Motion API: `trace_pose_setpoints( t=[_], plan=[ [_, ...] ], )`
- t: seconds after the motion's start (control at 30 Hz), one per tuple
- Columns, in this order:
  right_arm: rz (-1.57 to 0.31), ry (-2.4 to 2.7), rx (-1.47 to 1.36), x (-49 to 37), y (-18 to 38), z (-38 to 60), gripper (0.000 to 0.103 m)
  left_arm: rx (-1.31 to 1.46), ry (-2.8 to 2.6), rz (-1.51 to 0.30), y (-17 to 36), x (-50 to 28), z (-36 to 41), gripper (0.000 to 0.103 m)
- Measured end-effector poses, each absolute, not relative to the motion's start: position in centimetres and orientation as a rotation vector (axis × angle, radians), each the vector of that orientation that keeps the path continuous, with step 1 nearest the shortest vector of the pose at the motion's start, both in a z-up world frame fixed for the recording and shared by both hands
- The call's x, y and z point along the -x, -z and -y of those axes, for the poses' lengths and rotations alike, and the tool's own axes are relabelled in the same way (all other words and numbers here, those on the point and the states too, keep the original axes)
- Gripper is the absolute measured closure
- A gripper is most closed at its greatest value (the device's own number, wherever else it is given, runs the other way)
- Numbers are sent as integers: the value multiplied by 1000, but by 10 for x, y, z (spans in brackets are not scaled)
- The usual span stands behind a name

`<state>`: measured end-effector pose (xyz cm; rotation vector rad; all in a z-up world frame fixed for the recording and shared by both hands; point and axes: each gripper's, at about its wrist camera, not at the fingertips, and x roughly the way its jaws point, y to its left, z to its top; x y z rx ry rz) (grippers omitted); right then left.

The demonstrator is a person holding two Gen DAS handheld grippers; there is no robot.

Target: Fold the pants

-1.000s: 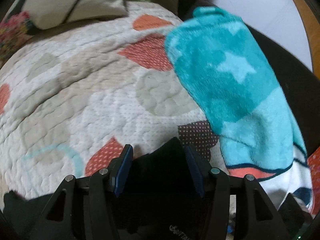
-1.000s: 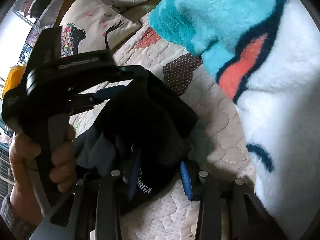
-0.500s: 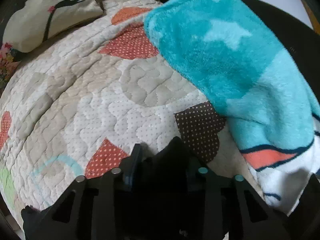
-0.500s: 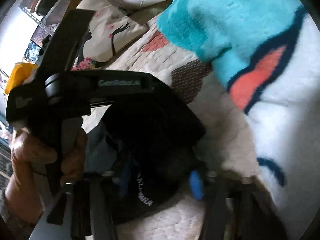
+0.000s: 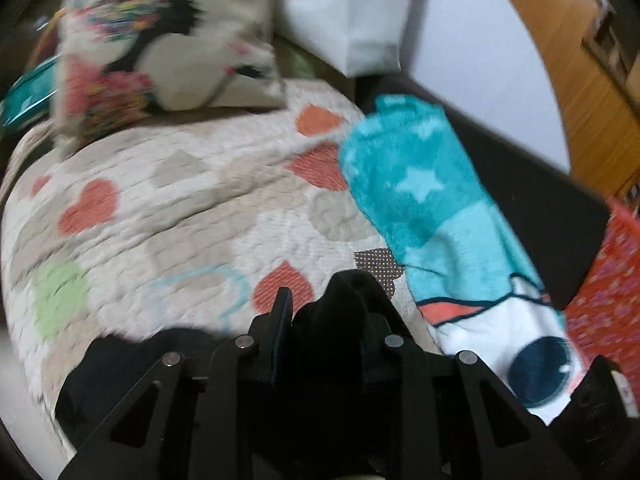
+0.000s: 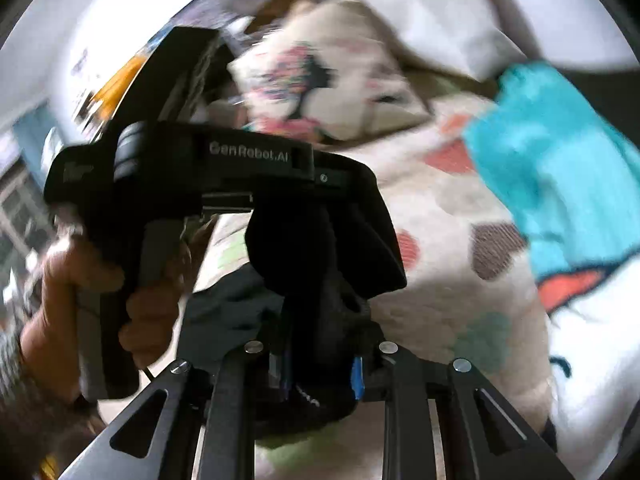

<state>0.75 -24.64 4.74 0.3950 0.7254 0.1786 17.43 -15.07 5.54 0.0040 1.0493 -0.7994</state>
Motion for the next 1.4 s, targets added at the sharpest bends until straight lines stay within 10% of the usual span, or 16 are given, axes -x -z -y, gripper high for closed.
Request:
trace_pose_setpoints(
  t=[0.7,0.9,1.13,1.4],
  plan=[
    [-834,-447,183,-32,-3,49,81,558,428,-1142,39,-177,-91,89],
    [-830,-476,196,-23,0,39,56,642,352,-1208,46,-170,-113,86],
    [-818,-522,200,-1,-6,32,34,539,272,-1208,41,-162,-115,50],
    [-839,-566,230,35,-13,52,30,690,178,-1213,56,-160,-154,46]
  ],
)
